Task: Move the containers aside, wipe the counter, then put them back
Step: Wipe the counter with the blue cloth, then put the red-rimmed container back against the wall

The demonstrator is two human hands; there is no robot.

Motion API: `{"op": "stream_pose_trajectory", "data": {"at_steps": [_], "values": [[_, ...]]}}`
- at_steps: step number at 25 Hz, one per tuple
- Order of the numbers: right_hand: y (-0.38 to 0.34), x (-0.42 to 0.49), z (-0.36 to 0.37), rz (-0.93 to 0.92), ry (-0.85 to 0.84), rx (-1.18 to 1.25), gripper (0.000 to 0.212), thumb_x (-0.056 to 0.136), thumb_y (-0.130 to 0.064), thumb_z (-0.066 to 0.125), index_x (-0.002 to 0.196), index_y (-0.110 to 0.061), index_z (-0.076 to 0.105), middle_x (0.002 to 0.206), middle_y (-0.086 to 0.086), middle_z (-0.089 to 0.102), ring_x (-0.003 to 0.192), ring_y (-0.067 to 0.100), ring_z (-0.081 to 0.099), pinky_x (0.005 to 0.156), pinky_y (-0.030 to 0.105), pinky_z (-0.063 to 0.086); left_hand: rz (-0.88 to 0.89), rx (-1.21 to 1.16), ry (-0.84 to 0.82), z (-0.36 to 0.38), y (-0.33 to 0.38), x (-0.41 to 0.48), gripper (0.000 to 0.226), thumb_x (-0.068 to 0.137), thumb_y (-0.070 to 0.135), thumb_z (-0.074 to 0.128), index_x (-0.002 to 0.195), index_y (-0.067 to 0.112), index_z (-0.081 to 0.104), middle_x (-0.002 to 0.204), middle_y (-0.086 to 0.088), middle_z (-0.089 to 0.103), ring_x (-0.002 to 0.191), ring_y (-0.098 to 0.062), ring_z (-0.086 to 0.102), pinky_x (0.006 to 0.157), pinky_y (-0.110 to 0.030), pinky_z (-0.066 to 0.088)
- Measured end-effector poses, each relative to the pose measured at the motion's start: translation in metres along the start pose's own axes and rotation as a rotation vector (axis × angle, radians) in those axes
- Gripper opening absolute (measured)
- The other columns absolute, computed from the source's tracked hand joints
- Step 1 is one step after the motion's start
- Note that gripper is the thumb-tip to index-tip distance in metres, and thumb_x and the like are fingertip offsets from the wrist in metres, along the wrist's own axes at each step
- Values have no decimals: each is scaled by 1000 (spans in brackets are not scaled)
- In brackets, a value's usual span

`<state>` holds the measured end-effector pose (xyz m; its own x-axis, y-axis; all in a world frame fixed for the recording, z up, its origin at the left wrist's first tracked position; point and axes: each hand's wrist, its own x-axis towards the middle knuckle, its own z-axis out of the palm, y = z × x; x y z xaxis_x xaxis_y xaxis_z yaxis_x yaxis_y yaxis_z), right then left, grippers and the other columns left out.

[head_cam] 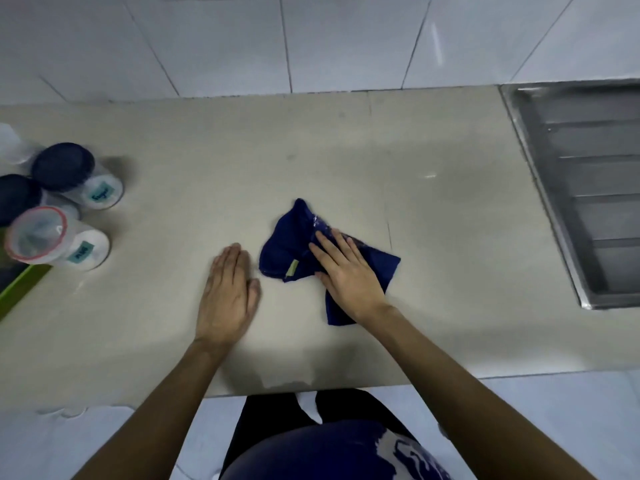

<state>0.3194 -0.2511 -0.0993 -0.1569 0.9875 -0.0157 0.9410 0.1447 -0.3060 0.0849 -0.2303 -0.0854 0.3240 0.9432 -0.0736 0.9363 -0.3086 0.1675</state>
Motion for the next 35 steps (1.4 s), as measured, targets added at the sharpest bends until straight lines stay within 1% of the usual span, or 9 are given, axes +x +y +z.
{"op": "stream_pose_trajectory", "data": {"at_steps": [4, 10, 15, 17, 19, 24, 27, 30, 35], "values": [[37, -59, -9, 111, 65, -43, 48, 96, -31, 38, 143, -18, 39, 153, 2, 35, 145, 22, 25, 120, 39, 18, 55, -61, -3, 5, 33, -2, 59, 98, 36, 29, 144, 0, 32, 153, -17, 33, 144, -25, 25, 122, -36, 9], [84, -129, -25, 655, 226, 13, 50, 95, -34, 30, 142, -18, 39, 154, 3, 34, 146, 24, 22, 119, 45, 18, 156, -115, 21, 14, 52, -2, 59, 96, 37, 30, 140, -1, 39, 151, -18, 36, 142, -27, 28, 122, -36, 8], [76, -123, -26, 706, 258, 14, 49, 96, -31, 34, 142, -16, 39, 155, 5, 31, 146, 28, 20, 118, 50, 17, 196, -121, 42, 9, 35, -2, 50, 94, 30, 38, 132, -1, 49, 142, -18, 45, 135, -30, 38, 119, -42, 17], [64, -119, -29, 639, 327, 22, 48, 97, -28, 40, 144, -16, 37, 156, 5, 28, 147, 28, 16, 119, 51, 13, 172, -96, 86, 4, 14, -9, 41, 93, 24, 39, 124, 2, 55, 134, -16, 53, 128, -30, 46, 117, -46, 24], [34, -97, -30, 467, 333, 41, 47, 97, -29, 39, 142, -14, 40, 153, 5, 34, 146, 25, 19, 120, 48, 11, 76, -85, 141, -5, -22, -18, 36, 92, 20, 43, 119, 4, 59, 128, -14, 58, 121, -29, 52, 113, -48, 30], [-77, -4, 0, 20, 79, 147, 46, 95, -32, 40, 135, -10, 50, 143, 7, 49, 136, 29, 41, 114, 42, 25, -114, -74, 214, -19, -127, -54, 36, 89, 21, 45, 115, 2, 61, 122, -16, 61, 115, -31, 54, 108, -47, 35], [-155, 37, 21, -190, -40, 203, 46, 91, -32, 46, 132, -12, 52, 138, 7, 54, 129, 28, 49, 107, 42, 36, -250, -76, 234, -24, -183, -69, 36, 89, 20, 44, 116, 2, 60, 123, -17, 60, 118, -31, 52, 114, -46, 27], [-228, 84, 30, -259, -27, 280, 54, 86, -34, 52, 135, -11, 46, 138, 11, 52, 128, 27, 49, 103, 44, 43, -303, -102, 289, -19, -214, -78, 37, 91, 20, 45, 118, -1, 59, 124, -19, 59, 122, -28, 46, 116, -43, 23], [-328, 164, 33, -228, -3, 407, 76, 77, -36, 69, 143, -29, 32, 149, 17, 35, 137, 30, 32, 108, 41, 32, -287, -178, 327, -7, -222, -81, 36, 92, 22, 49, 120, 0, 59, 128, -17, 58, 124, -29, 51, 115, -42, 26]]}}
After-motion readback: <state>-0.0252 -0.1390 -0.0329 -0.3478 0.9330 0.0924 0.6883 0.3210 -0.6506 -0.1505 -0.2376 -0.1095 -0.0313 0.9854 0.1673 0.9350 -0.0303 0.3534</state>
